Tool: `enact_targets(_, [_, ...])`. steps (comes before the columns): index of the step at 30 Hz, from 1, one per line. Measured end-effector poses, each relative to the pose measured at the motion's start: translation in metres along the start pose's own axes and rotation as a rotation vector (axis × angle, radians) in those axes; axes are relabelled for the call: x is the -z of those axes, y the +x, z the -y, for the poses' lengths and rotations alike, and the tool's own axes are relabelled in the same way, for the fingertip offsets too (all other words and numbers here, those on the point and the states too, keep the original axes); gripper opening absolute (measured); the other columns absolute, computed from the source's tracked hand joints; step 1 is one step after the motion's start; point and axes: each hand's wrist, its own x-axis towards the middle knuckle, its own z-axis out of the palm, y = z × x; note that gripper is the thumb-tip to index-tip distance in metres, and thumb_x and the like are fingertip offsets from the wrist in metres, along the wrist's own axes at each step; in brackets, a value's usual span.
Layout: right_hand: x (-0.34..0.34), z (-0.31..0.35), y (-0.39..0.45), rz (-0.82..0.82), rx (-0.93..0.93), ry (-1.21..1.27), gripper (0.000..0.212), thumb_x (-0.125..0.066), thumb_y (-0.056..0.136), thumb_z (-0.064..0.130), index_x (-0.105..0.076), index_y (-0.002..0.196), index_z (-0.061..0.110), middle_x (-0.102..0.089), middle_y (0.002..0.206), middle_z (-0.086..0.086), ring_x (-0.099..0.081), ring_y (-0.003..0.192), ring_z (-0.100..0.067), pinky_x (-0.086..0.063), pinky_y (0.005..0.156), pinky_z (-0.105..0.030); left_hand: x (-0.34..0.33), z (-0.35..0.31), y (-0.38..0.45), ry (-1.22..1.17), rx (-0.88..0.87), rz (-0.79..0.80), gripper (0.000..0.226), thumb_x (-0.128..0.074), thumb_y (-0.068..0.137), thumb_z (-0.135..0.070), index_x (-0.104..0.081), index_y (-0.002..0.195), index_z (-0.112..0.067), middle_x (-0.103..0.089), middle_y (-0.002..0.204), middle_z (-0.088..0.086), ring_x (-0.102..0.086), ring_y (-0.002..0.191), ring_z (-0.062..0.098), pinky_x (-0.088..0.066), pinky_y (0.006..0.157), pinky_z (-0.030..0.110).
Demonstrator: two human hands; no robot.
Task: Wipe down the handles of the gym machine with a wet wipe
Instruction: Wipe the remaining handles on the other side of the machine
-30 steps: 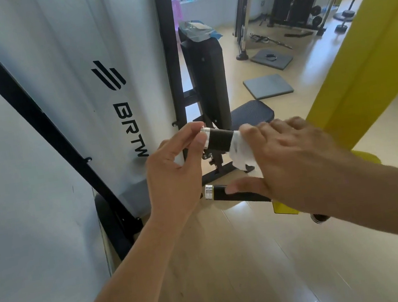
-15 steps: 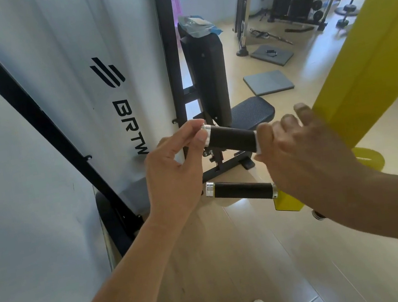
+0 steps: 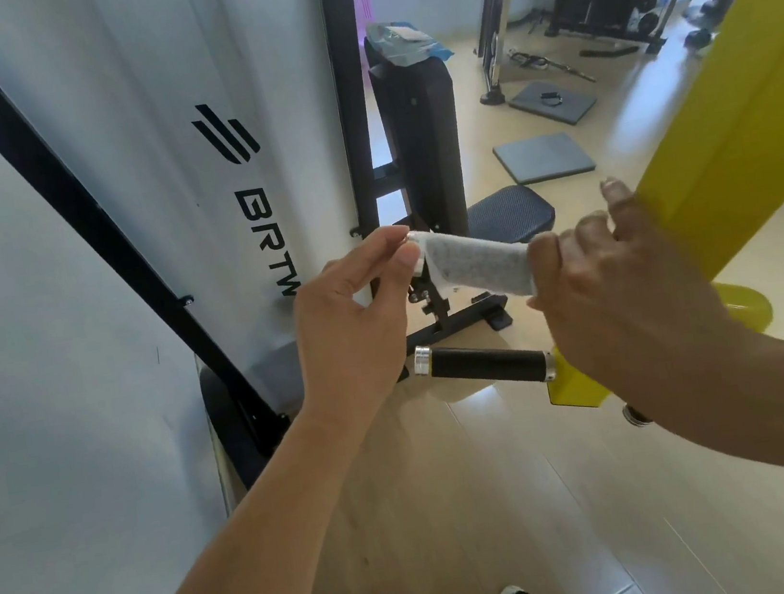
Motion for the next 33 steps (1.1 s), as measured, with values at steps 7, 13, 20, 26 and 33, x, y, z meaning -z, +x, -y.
enact_targets(7, [0.008,0.03,0.041,-0.356,0.15,0.359,0.07,-0.006,0.107,0.04,-0.064,0.092,0.003,-0.072,0.078,-0.017,-0.071,0.072,-0.034,-0.052,0.092,-0.05,0.002,-0.005,-0.002,-0.036,0.014,-0.023,0.025,-0.064,0.094,-0.033,-0.075,0.115,-0.027,-0.077,0.092,-0.008,-0.057,0.068,0.007,-0.052,0.073,0.031])
enact_targets(13, [0.002,-0.012,0.001,0.06,0.124,-0.039,0.043,-0.032,0.107,0.037,-0.043,0.129,0.001,-0.06,0.129,-0.024,-0.042,0.135,-0.045,-0.008,0.12,-0.058,0.003,-0.006,0.003,-0.012,0.052,0.008,0.025,-0.064,0.094,-0.034,-0.073,0.116,-0.026,-0.076,0.106,-0.009,-0.068,0.103,0.008,-0.055,0.096,0.042])
enact_targets(20, [0.007,-0.013,0.007,0.0,0.14,-0.053,0.057,-0.034,0.103,0.053,-0.053,0.126,0.004,-0.064,0.125,-0.019,-0.044,0.134,-0.042,0.003,0.12,-0.06,0.005,-0.012,0.016,0.234,-0.238,0.244,0.042,-0.064,0.084,-0.052,-0.065,0.121,-0.032,-0.062,0.127,-0.016,-0.051,0.122,0.005,-0.04,0.108,0.03])
enact_targets(26, [0.037,-0.027,-0.006,-0.158,0.171,0.126,0.069,-0.041,0.101,0.05,-0.032,0.151,0.004,-0.053,0.144,-0.019,-0.04,0.139,-0.039,-0.006,0.12,-0.058,0.019,-0.01,0.039,0.373,-0.316,0.389,0.038,-0.076,0.082,-0.041,-0.068,0.119,-0.031,-0.068,0.119,-0.01,-0.057,0.116,0.009,-0.046,0.106,0.041])
enact_targets(33, [0.031,0.012,0.023,-0.193,0.223,0.636,0.042,-0.057,0.098,0.016,-0.05,0.137,0.003,-0.065,0.122,-0.016,-0.064,0.108,-0.031,-0.055,0.088,-0.042,0.028,-0.009,0.047,0.424,-0.308,0.415,0.042,-0.074,0.08,-0.047,-0.066,0.12,-0.038,-0.068,0.118,-0.016,-0.058,0.112,0.005,-0.046,0.1,0.028])
